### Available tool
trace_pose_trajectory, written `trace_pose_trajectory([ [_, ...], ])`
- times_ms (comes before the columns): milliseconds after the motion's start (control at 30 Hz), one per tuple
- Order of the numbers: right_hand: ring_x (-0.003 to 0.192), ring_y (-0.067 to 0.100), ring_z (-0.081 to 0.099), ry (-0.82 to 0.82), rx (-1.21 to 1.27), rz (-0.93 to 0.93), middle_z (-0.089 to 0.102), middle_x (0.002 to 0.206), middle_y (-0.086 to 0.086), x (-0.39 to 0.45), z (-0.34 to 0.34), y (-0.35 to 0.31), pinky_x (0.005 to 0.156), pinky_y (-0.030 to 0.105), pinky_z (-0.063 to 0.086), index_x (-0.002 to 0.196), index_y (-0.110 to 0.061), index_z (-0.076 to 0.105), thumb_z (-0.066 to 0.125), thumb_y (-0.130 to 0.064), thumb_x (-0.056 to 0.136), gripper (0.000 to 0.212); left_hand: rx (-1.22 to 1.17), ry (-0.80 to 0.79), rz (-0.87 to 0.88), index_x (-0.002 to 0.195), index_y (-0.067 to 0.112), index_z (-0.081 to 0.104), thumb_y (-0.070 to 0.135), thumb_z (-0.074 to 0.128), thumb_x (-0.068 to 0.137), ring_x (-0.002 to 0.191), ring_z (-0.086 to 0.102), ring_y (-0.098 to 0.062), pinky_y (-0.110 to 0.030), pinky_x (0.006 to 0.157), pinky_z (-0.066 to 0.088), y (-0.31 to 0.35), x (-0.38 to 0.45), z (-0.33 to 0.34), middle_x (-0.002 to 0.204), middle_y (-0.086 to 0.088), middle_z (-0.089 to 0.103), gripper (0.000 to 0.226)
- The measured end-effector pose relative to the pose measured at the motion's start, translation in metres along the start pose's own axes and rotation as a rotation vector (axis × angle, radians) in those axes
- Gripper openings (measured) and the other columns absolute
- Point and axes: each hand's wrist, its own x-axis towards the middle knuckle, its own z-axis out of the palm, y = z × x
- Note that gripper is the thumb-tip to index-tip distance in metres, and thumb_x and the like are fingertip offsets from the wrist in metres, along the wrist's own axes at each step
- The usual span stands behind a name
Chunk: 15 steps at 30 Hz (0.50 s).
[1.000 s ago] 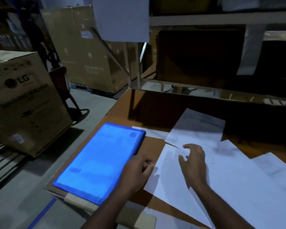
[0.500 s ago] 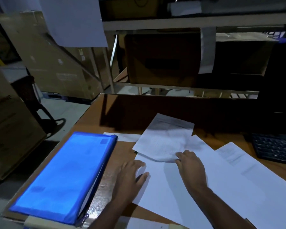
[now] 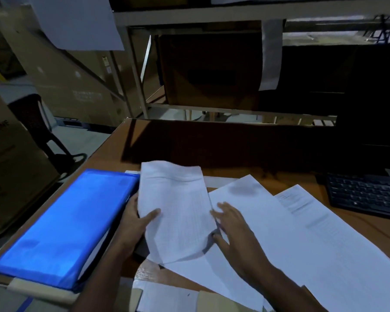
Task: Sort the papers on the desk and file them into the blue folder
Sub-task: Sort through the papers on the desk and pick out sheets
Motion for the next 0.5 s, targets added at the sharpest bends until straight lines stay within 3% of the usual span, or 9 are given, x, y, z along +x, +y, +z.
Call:
trace_pose_trajectory([
  [100, 0.155, 0.012, 0.000, -0.054, -0.136, 0.199, 0.003, 0.167, -0.011, -0.005, -0.009, 0.019, 0.125, 0.036, 0.002, 0.158, -0.034, 0.016, 0.050, -0.068, 0.090, 0.083, -0.129, 0.087, -0.015, 0.138, 0.023, 0.060, 0.014, 0.076, 0.093, 0.116, 0.070, -0.015, -0.041, 0.096, 0.057, -0.007, -0.001, -0.007, 0.130, 0.003, 0.072, 0.049],
  [200, 0.155, 0.014, 0.004, -0.029, -0.249, 0.209, 0.009, 0.168, -0.006, -0.013, -0.014, 0.030, 0.123, 0.037, -0.010, 0.158, -0.029, 0.017, 0.041, -0.075, 0.088, 0.088, -0.206, 0.151, -0.022, 0.133, 0.019, 0.064, 0.013, 0.072, 0.095, 0.115, 0.072, -0.024, -0.042, 0.090, 0.058, -0.010, -0.004, -0.012, 0.127, -0.001, 0.075, 0.039],
  [300, 0.152, 0.017, 0.021, 0.025, -0.152, 0.240, 0.024, 0.164, -0.003, -0.018, -0.017, 0.030, 0.123, 0.033, 0.008, 0.156, -0.024, 0.026, 0.054, -0.067, 0.088, 0.085, -0.202, 0.151, -0.004, 0.131, 0.015, 0.064, 0.008, 0.068, 0.097, 0.109, 0.074, -0.018, -0.032, 0.084, 0.059, -0.003, -0.005, -0.011, 0.123, 0.001, 0.076, 0.035],
  [367, 0.143, 0.020, 0.040, 0.077, -0.154, 0.223, 0.044, 0.155, 0.000, -0.017, -0.018, 0.030, 0.119, 0.033, 0.027, 0.150, -0.020, 0.042, 0.065, -0.057, 0.087, 0.077, -0.165, 0.140, -0.009, 0.131, 0.014, 0.065, 0.006, 0.069, 0.096, 0.108, 0.074, -0.018, -0.036, 0.088, 0.058, 0.000, -0.004, -0.009, 0.123, -0.001, 0.076, 0.035],
  [433, 0.122, 0.023, 0.060, 0.145, -0.211, 0.206, 0.065, 0.132, 0.003, -0.015, -0.020, 0.032, 0.104, 0.037, 0.046, 0.136, -0.016, 0.059, 0.076, -0.046, 0.083, 0.063, -0.131, 0.129, -0.013, 0.132, 0.011, 0.064, 0.005, 0.069, 0.097, 0.111, 0.074, -0.020, -0.040, 0.093, 0.058, -0.001, -0.003, -0.009, 0.126, -0.003, 0.075, 0.036],
  [500, 0.098, 0.026, 0.069, 0.232, -0.283, 0.193, 0.074, 0.109, 0.007, -0.016, -0.026, 0.035, 0.084, 0.038, 0.055, 0.121, -0.014, 0.068, 0.081, -0.032, 0.080, 0.047, -0.120, 0.129, -0.020, 0.131, 0.009, 0.064, 0.003, 0.068, 0.097, 0.110, 0.073, -0.022, -0.037, 0.090, 0.059, -0.002, -0.002, -0.009, 0.123, -0.004, 0.076, 0.035],
])
